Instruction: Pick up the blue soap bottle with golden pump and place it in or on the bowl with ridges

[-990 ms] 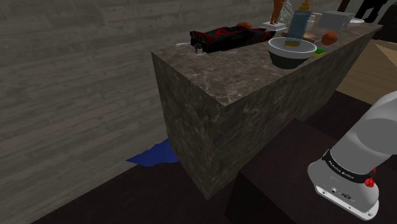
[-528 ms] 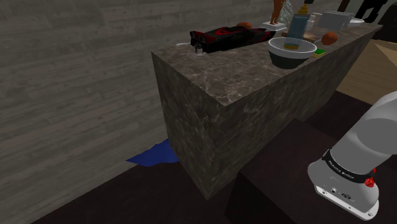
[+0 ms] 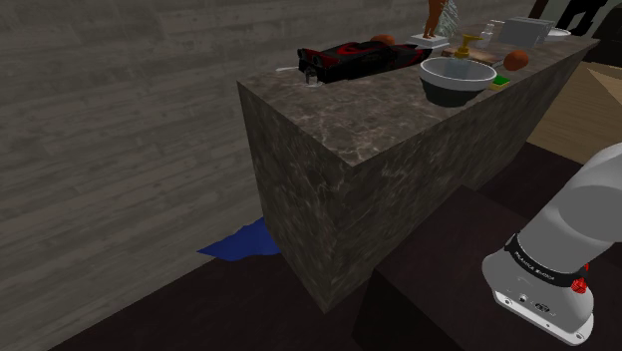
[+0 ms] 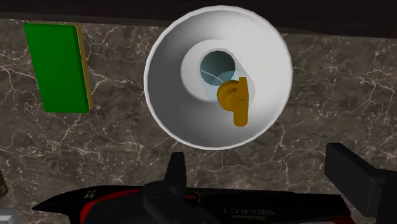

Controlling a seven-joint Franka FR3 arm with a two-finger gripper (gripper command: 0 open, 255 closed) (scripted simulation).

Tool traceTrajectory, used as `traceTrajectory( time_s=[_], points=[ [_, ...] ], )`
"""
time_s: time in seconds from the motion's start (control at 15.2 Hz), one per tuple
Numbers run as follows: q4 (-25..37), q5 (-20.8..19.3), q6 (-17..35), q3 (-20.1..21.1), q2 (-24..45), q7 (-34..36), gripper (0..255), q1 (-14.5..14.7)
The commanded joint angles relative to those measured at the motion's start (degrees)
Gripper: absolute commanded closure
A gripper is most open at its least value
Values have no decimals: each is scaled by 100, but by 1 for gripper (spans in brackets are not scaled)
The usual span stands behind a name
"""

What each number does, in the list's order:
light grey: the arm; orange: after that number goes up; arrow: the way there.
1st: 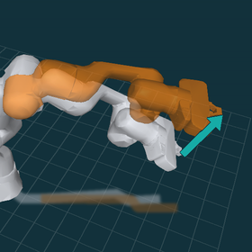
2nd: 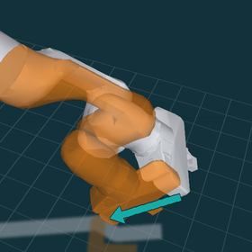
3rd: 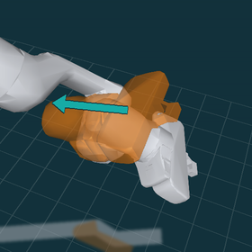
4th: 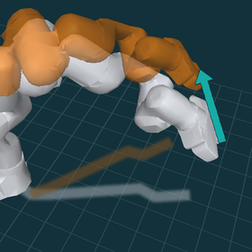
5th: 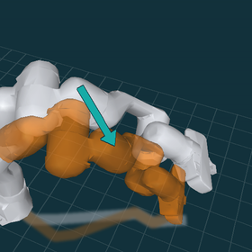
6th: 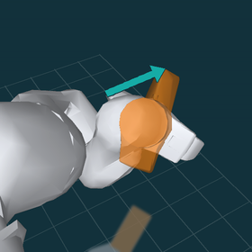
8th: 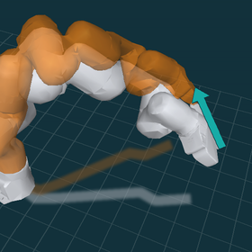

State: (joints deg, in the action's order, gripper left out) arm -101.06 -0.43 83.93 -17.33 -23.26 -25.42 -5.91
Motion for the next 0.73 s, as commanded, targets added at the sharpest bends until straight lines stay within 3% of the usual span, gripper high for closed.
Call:
traceTrajectory(
  time_s=[0.0,0.13,0.66],
  points=[
    [435,28,-306,-35,135,-33,0,10],
    [985,71,-680,-82,319,-71,0,24],
    [985,71,-680,-82,319,-71,0,23]
  ],
)
